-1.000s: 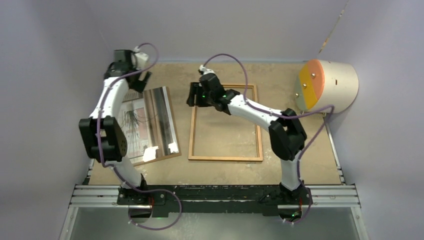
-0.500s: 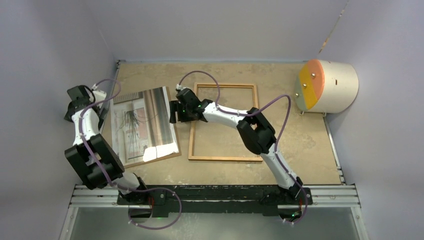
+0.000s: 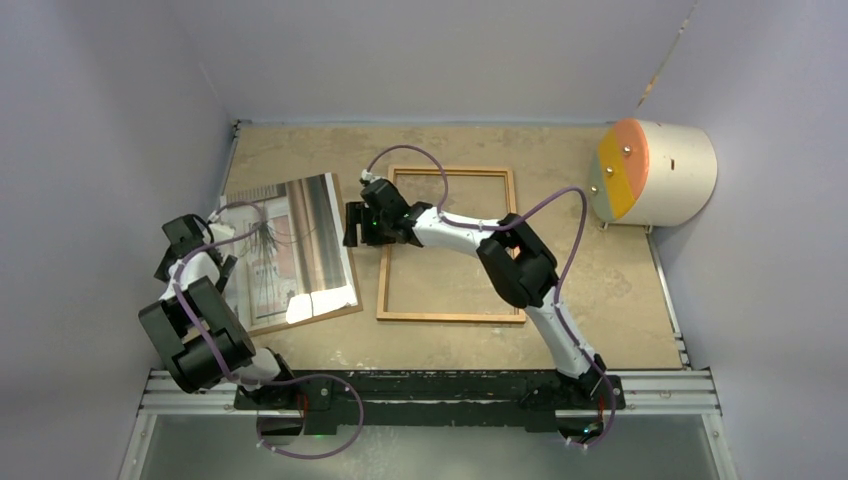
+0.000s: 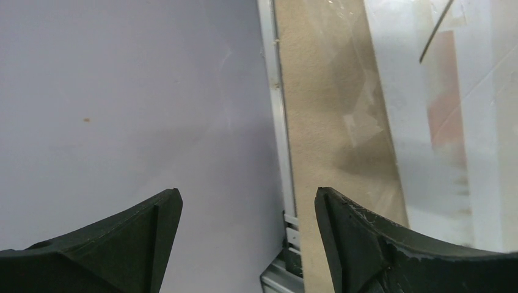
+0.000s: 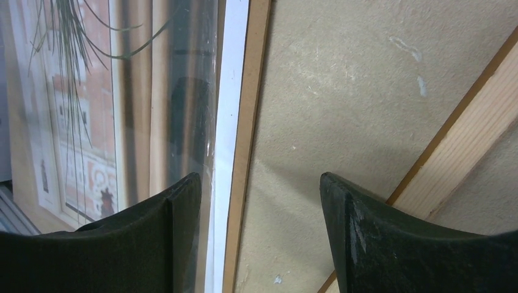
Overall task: Put the photo into the frame
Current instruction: Adjust the photo frame item at the center of the board.
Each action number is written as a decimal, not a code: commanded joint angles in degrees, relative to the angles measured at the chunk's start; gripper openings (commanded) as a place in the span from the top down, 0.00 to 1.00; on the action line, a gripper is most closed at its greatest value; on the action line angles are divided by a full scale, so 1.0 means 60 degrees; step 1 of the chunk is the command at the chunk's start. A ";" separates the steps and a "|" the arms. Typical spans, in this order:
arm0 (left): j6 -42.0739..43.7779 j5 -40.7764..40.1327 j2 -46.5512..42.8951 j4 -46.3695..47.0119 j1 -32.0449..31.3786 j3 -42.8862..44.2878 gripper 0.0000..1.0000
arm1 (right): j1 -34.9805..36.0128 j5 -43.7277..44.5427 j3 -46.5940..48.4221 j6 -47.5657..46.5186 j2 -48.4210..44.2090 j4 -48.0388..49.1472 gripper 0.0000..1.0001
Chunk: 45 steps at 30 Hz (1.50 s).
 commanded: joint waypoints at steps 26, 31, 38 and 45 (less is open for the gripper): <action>-0.3020 0.0070 0.1524 0.1202 -0.2546 0.0210 0.14 | -0.0451 -0.1562 -0.3157 0.1884 -0.0602 0.1279 0.29; -0.3232 -0.0081 0.1814 0.1094 -0.2736 0.0820 0.14 | -0.0349 -0.2264 -0.3487 0.2270 -0.0442 0.1863 0.30; -0.3262 -0.0267 0.2392 0.1159 -0.2747 0.1415 0.14 | -0.0002 -0.2808 -0.3356 0.2342 -0.0422 0.2001 0.31; -0.3288 0.0048 0.2578 0.1036 -0.2755 0.1778 0.14 | -0.0078 -0.2651 -0.3495 0.1994 -0.0982 0.1184 0.29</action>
